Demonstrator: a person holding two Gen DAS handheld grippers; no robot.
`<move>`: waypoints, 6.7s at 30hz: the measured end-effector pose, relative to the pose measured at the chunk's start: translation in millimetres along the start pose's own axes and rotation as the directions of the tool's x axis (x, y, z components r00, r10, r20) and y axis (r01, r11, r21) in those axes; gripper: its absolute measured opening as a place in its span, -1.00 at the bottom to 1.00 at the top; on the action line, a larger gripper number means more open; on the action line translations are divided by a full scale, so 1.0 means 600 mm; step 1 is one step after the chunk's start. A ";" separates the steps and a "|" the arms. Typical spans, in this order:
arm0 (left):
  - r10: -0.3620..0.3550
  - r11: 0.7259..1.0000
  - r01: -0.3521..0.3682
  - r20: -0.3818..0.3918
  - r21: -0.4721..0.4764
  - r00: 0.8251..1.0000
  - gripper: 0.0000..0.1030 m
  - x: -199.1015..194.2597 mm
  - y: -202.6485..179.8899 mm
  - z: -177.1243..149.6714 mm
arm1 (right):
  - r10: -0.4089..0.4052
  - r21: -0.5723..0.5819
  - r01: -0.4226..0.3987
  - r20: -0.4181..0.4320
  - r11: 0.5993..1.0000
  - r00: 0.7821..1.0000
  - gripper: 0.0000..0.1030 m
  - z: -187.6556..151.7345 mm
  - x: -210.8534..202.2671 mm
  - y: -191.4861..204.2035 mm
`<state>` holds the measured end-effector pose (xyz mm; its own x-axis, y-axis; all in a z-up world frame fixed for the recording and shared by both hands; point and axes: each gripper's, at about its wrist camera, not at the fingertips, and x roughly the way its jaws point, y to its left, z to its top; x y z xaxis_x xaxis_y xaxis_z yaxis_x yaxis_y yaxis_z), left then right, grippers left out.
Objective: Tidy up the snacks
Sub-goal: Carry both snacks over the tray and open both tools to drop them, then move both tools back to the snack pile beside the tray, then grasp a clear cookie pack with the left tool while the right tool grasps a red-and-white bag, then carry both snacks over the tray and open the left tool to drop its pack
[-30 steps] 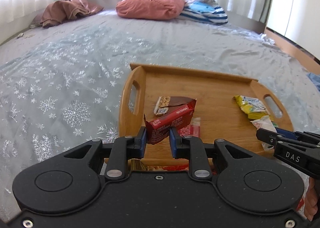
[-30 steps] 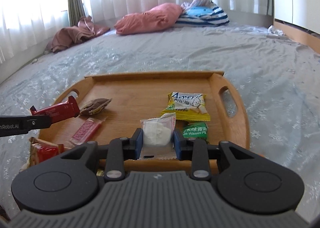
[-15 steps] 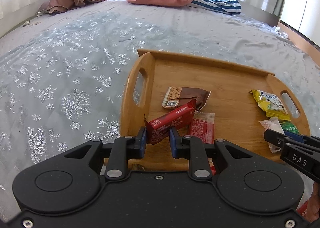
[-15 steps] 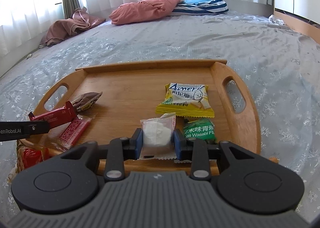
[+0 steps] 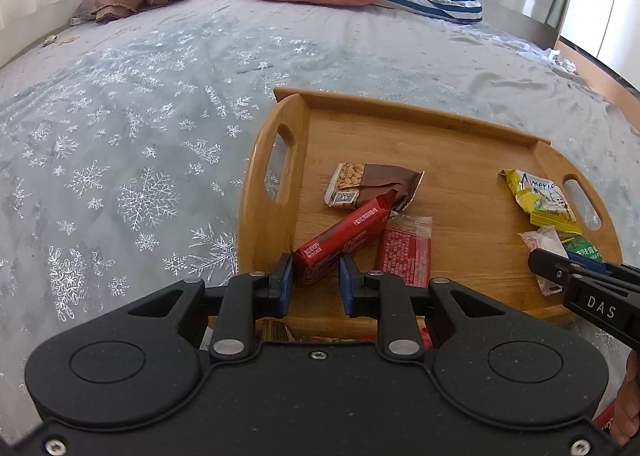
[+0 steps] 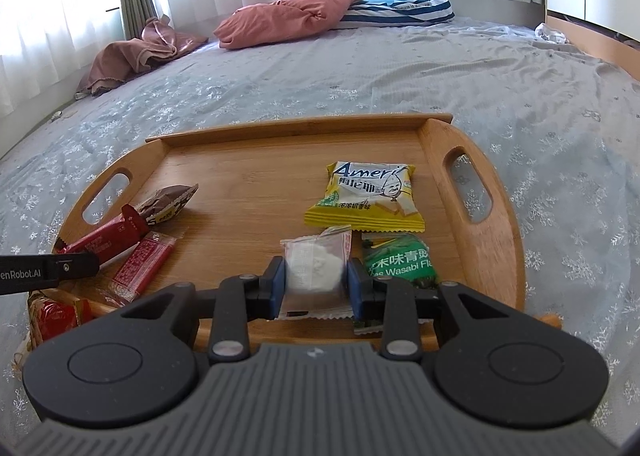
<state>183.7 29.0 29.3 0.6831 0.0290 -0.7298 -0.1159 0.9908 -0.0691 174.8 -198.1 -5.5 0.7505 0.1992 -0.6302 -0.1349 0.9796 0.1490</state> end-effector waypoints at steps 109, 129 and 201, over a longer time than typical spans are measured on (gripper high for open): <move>-0.087 0.989 0.076 0.089 0.125 0.992 -0.42 -0.141 0.092 -0.191 | 0.142 -0.208 -0.136 0.018 0.969 0.990 0.68 -0.142 -0.112 0.115; -0.029 0.999 0.026 0.110 0.031 0.994 -0.15 -0.137 0.118 -0.177 | 0.142 -0.200 -0.134 0.025 0.971 0.990 0.68 -0.145 -0.112 0.111; -0.092 0.993 0.091 0.007 0.078 0.996 -0.59 0.068 -0.012 0.171 | -0.009 0.230 0.023 -0.061 0.973 0.998 0.00 0.156 0.064 -0.119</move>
<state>286.4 36.6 70.1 0.6957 -0.0615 -0.7157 0.0037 0.9966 -0.0821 273.8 -262.8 30.7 0.7108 0.1919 -0.6767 0.0346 0.9514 0.3061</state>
